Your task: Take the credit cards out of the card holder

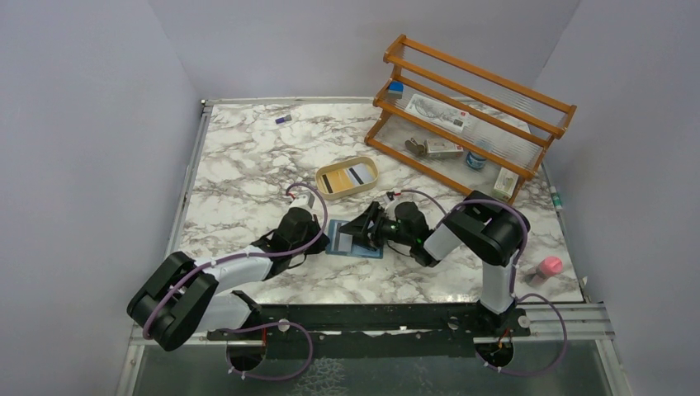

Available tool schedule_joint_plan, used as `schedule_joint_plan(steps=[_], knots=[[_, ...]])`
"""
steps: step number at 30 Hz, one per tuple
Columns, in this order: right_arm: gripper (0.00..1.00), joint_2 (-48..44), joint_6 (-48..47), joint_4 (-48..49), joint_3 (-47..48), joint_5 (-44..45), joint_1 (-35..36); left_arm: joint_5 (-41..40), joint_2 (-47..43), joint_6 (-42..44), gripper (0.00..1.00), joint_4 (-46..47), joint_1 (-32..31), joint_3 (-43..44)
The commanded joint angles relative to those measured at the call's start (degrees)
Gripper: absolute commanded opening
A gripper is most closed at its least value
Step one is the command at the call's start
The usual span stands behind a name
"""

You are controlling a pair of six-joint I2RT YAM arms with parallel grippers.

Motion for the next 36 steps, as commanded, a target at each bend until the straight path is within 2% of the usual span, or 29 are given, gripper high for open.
schedule_joint_plan(steps=[1,13,24,30,36], knots=[[0.67,2.9,-2.3,-8.8,0.6,3.5,1.3,-0.1,-0.7,-1.0,0.0,-0.2,-1.1,-0.2],[0.66,4.4,-2.4,-10.3,5.6,3.0,3.6,-0.3,-1.1,-0.7,0.0,-0.4,-1.6,0.7],[0.66,-5.8,-5.9,-18.4,3.7,4.2,2.9,-1.9,-2.4,0.0,0.0,-2.4,-1.5,0.3],[0.65,-6.5,-7.6,-18.8,3.9,1.0,0.8,-1.9,-2.2,0.3,0.0,-2.7,-1.5,0.4],[0.57,-7.4,-9.0,-19.1,1.8,-0.1,-1.2,-2.3,-2.7,0.4,0.0,-3.4,-1.5,0.2]])
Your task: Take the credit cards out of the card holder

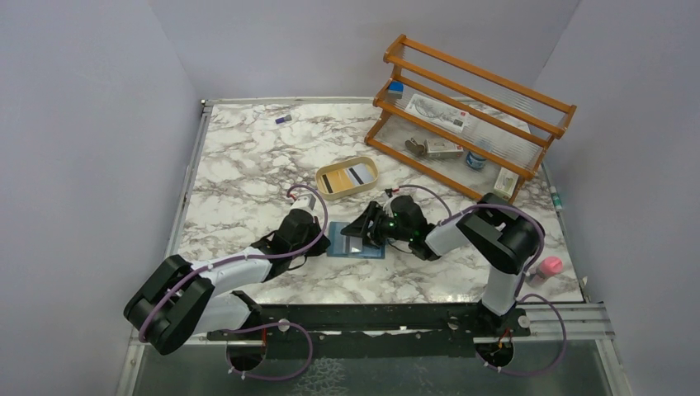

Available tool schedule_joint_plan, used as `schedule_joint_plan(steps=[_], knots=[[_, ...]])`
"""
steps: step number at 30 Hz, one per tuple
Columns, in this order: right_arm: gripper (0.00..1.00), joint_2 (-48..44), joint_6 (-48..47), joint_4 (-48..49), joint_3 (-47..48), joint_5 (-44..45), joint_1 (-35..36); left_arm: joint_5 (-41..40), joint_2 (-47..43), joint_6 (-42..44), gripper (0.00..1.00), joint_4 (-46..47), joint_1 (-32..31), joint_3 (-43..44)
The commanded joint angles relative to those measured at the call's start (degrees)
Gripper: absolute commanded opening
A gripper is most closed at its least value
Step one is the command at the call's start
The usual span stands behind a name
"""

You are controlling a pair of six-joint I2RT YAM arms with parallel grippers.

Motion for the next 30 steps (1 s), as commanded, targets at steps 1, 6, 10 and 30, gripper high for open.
schedule_joint_plan(steps=[1,6,10,30], knots=[[0.52,-1.8,-2.7,-2.9,-2.3,-1.4,-1.6,-1.1,-1.2,0.6,0.0,-1.2,-0.2,0.2],[0.22,-2.4,-5.1,-5.4,-3.7,-1.9,-3.5,-1.1,-1.1,0.6,0.0,-1.4,-0.1,0.2],[0.13,-3.8,-7.1,-7.2,-5.2,-2.1,-5.0,-1.1,-1.0,0.8,0.0,-1.5,-0.2,0.3],[0.01,-9.6,-41.8,-51.9,29.3,3.9,-9.8,-0.1,0.2,1.0,0.0,-0.9,-0.2,0.9]])
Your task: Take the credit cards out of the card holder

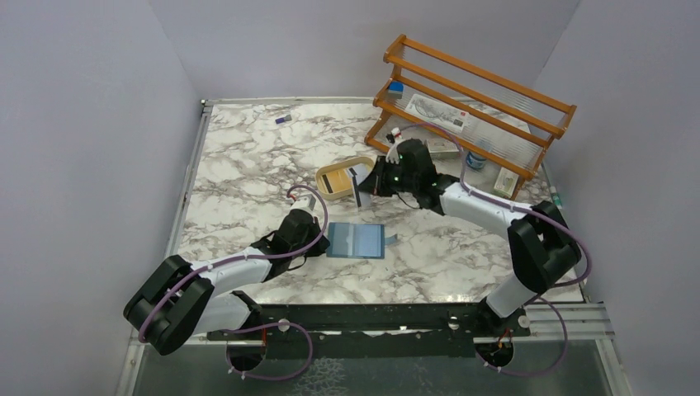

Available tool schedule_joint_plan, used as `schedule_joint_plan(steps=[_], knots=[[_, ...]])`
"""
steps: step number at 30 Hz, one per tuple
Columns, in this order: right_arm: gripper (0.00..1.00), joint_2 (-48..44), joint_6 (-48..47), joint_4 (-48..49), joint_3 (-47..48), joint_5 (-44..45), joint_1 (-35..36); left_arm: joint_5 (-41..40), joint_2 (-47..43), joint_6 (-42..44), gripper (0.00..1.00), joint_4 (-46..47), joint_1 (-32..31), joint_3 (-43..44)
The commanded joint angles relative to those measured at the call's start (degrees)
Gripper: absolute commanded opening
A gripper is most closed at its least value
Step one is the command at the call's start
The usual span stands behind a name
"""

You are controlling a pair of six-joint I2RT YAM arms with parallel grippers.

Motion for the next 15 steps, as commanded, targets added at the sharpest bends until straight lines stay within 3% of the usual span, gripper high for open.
schedule_joint_plan(steps=[1,15], knots=[[0.01,5.6,-12.1,-12.0,10.4,0.4,-2.0,0.0,0.3,0.8,0.0,-0.2,-0.2,0.9],[0.01,24.4,-20.7,-14.7,32.3,-1.4,-6.0,0.7,0.9,0.6,0.0,1.0,-0.2,0.5]])
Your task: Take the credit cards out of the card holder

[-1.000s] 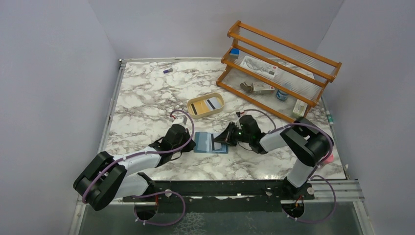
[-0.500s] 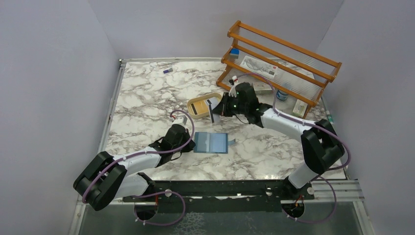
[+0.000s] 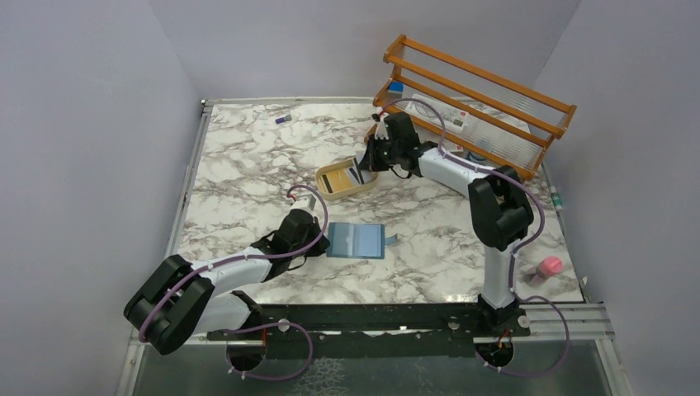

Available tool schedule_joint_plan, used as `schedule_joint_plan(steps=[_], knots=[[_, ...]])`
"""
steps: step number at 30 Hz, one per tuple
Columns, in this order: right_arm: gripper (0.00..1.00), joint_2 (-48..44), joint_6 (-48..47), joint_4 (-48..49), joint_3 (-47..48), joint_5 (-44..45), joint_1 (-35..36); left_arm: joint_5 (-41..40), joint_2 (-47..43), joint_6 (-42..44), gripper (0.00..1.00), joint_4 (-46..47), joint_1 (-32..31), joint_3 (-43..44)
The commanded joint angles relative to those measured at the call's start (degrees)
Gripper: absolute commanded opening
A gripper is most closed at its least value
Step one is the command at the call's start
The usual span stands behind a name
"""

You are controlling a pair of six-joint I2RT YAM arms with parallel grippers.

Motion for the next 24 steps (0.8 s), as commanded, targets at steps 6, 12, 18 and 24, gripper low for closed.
schedule_joint_plan(steps=[6,12,18,24], knots=[[0.01,5.5,-3.7,-1.5,7.1,-2.1,-0.9,0.8,1.4,0.6,0.0,1.4,-0.2,0.2],[0.01,6.7,-3.3,-0.6,5.5,-4.3,-0.9,1.0,2.7,0.5,0.0,2.7,-0.2,0.0],[0.01,8.0,-3.2,-0.7,4.8,-4.6,-0.9,0.9,2.7,0.6,0.0,2.4,-0.1,0.1],[0.12,8.6,-3.3,-1.6,5.1,-3.9,-1.0,0.5,2.1,0.8,0.0,1.3,-0.2,0.5]])
